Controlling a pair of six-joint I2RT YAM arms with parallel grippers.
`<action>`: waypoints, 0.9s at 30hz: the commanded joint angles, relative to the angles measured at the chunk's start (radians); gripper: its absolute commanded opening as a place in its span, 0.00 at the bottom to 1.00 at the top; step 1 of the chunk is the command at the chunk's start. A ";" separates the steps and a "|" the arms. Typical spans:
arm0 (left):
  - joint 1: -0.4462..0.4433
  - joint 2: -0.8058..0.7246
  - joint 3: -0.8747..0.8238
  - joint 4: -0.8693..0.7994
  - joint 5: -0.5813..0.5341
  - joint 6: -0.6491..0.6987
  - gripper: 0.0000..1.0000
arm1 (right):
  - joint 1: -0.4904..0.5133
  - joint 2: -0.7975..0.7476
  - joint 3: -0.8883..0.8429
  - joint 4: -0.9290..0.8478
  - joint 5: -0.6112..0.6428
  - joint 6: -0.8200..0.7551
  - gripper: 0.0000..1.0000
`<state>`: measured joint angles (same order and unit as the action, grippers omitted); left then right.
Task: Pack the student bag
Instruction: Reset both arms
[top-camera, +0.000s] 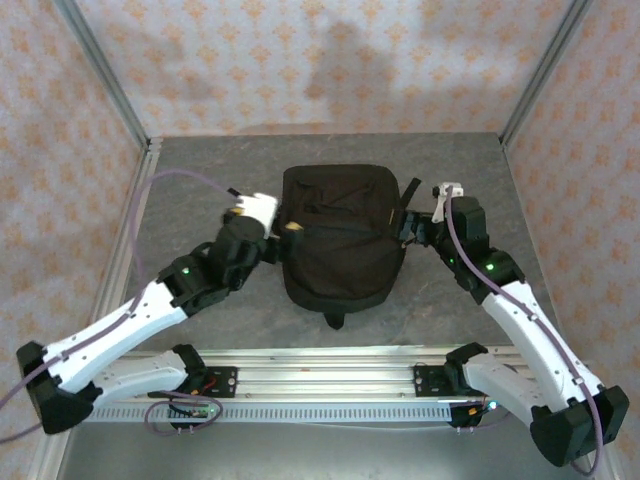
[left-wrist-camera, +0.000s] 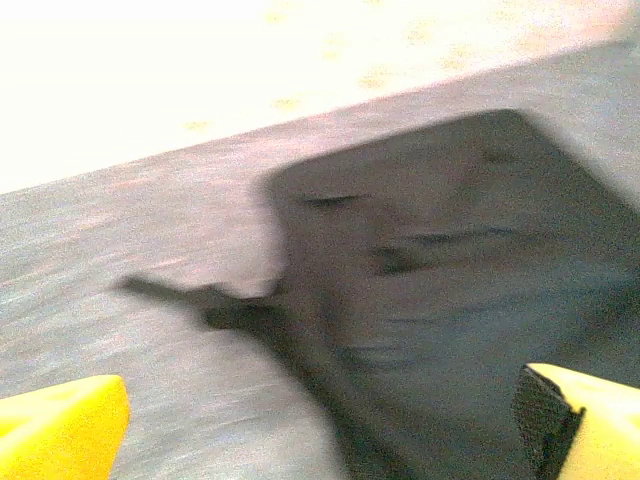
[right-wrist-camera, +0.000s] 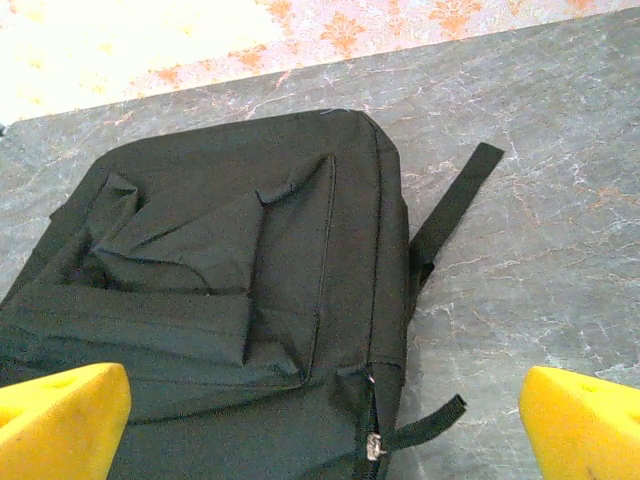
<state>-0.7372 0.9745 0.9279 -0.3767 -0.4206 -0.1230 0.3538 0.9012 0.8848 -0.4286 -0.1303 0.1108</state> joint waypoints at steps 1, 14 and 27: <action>0.169 -0.006 -0.146 0.098 -0.296 0.132 1.00 | 0.004 -0.006 0.038 -0.027 0.028 -0.070 0.99; 0.544 0.098 -0.632 0.834 0.038 0.123 1.00 | 0.004 0.155 -0.023 0.267 0.154 -0.221 0.99; 0.658 0.528 -0.518 1.161 0.220 0.135 1.00 | -0.208 0.247 -0.435 0.870 0.238 -0.157 1.00</action>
<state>-0.0841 1.5082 0.3981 0.6788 -0.2409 0.0086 0.1833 1.1164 0.5701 0.1684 0.1146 -0.0864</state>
